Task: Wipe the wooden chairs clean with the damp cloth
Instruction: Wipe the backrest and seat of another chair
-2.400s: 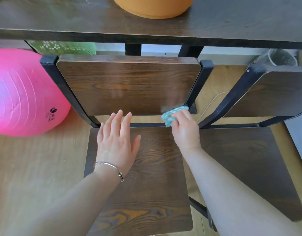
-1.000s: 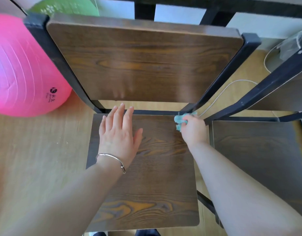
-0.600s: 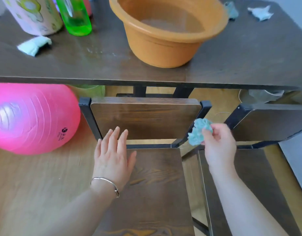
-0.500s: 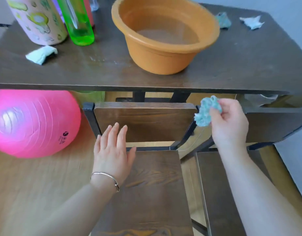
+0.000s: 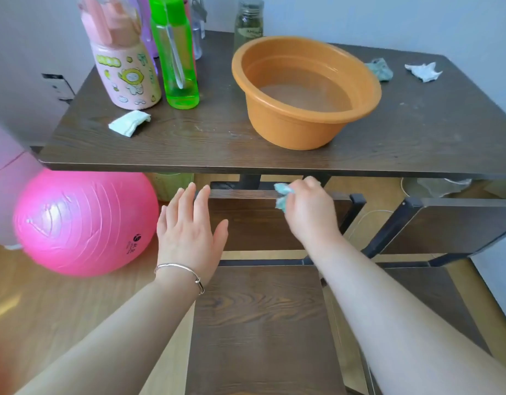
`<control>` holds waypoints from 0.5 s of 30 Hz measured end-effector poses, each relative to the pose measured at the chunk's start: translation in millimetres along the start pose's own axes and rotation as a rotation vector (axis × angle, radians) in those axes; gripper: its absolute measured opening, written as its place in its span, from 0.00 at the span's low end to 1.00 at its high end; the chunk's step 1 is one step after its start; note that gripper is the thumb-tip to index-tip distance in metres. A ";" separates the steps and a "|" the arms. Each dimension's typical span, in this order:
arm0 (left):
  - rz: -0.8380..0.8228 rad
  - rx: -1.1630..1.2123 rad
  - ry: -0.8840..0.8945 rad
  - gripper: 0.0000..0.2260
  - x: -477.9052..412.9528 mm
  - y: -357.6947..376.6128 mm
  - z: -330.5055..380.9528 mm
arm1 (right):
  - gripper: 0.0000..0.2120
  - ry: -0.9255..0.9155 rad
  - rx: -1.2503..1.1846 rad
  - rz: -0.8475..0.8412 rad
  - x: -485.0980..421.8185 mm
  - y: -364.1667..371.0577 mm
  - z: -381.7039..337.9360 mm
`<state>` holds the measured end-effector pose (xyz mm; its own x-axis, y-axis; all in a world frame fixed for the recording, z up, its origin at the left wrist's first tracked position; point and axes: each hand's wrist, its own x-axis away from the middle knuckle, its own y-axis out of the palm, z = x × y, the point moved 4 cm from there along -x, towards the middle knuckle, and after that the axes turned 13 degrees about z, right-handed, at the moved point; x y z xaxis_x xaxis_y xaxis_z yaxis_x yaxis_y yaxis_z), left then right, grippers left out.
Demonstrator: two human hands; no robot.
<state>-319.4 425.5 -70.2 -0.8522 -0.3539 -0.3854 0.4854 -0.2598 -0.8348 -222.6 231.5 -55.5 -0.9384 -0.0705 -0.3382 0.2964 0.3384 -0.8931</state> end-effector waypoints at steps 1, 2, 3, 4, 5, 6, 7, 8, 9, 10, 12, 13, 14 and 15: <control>0.005 0.003 -0.012 0.28 -2.0 -4.3 -6.0 | 0.14 -0.018 -0.033 -0.009 4.1 5.3 -20.6; 0.009 0.005 -0.027 0.28 -3.1 -8.6 -12.9 | 0.15 -0.032 -0.060 -0.019 8.0 10.6 -41.7; 0.013 0.007 -0.045 0.28 -3.8 -13.1 -20.3 | 0.16 -0.046 -0.082 -0.033 11.1 16.4 -62.5; 0.019 0.012 -0.065 0.28 -3.6 -17.2 -28.4 | 0.16 -0.066 -0.100 -0.049 13.8 22.7 -83.7; 0.028 0.016 -0.086 0.28 -2.9 -21.3 -36.9 | 0.15 -0.095 -0.109 -0.070 15.4 29.6 -104.9; 0.038 0.020 -0.108 0.28 -2.0 -25.0 -45.6 | 0.14 -0.130 -0.110 -0.095 16.1 36.1 -125.4; 0.046 0.022 -0.127 0.28 -0.6 -28.6 -53.9 | 0.13 -0.160 -0.103 -0.120 16.1 41.5 -143.8; 0.049 0.019 -0.139 0.28 1.2 -31.5 -61.5 | 0.12 -0.171 -0.093 -0.137 15.3 45.8 -158.2; 0.044 0.011 -0.144 0.28 3.2 -34.0 -68.0 | 0.12 -0.162 -0.078 -0.142 14.0 48.8 -167.6; 0.035 0.002 -0.145 0.28 5.0 -35.8 -73.4 | 0.12 -0.146 -0.063 -0.135 12.4 49.9 -172.4; 0.013 -0.019 -0.141 0.28 8.4 -38.2 -80.6 | 0.13 -0.145 -0.047 -0.130 12.8 49.1 -172.1; 0.007 -0.026 -0.134 0.28 9.9 -39.0 -82.1 | 0.13 -0.161 -0.049 -0.131 14.3 47.9 -168.7; 0.004 -0.028 -0.124 0.28 11.1 -39.0 -82.4 | 0.14 -0.182 -0.053 -0.125 16.1 46.1 -163.7; 0.005 -0.029 -0.112 0.28 12.2 -39.0 -81.6 | 0.15 -0.196 -0.056 -0.116 17.4 44.6 -157.5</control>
<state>-364.7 504.6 -74.4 -0.8215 -0.4541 -0.3449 0.4826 -0.2317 -0.8446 -253.7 393.2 -54.5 -0.9115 -0.2913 -0.2906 0.1734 0.3686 -0.9133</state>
